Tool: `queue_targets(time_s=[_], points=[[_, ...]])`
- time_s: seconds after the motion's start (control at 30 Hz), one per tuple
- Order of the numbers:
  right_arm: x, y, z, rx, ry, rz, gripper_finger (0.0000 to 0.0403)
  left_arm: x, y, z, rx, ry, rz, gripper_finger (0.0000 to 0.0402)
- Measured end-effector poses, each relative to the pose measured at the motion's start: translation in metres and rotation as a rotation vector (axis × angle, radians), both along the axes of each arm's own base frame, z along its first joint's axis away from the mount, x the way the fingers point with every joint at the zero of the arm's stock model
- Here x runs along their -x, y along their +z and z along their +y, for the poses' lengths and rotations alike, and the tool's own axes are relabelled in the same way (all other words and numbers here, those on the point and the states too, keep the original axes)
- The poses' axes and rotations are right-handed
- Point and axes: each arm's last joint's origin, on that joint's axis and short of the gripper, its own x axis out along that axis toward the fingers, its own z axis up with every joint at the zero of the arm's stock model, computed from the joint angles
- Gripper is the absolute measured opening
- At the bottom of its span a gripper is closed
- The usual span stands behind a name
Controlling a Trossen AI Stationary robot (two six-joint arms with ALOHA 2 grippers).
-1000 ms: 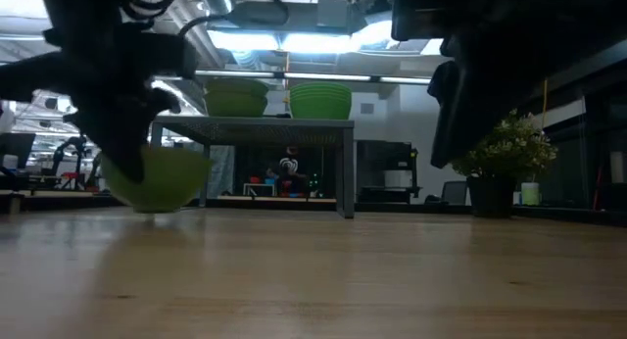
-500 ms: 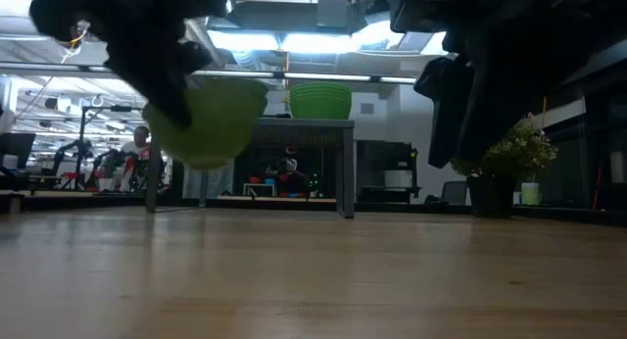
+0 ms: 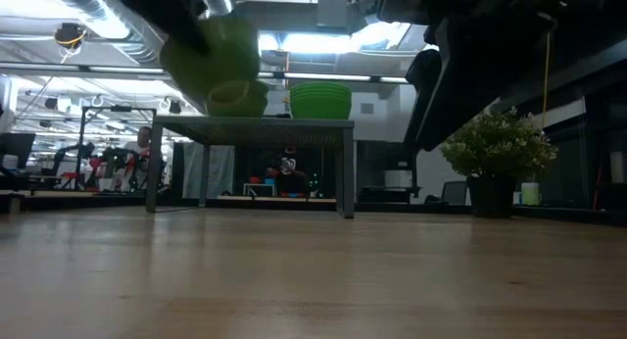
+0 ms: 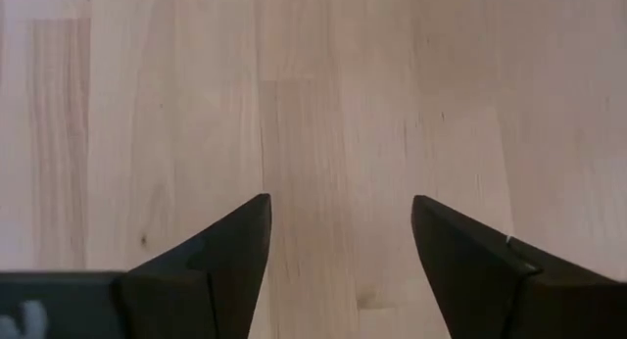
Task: Pick & Place Mini bowls
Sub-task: Stack the white patterned bowl on the white patterned bowl on the shelf
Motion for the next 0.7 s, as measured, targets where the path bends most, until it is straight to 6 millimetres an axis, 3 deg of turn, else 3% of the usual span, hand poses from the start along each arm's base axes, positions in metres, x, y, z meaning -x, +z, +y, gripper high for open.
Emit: queue_targets(time_s=[0.27,0.43,0.57,0.7], points=[[-0.003,0.000,-0.008,0.029,0.021,0.003,0.0245,0.023,0.048,0.033,0.003,0.183,-0.282,0.0008],[-0.007,0.000,-0.015,0.038,0.013,0.001,0.0245,0.032,0.094,0.061,-0.110,0.298,-0.415,0.0008],[-0.011,0.000,-0.026,0.036,-0.026,0.001,0.0245,0.036,0.124,0.090,-0.129,0.379,-0.442,0.0008],[-0.015,0.000,-0.038,0.038,-0.059,0.002,0.0245,0.040,0.137,0.124,-0.110,0.410,-0.364,0.0008]])
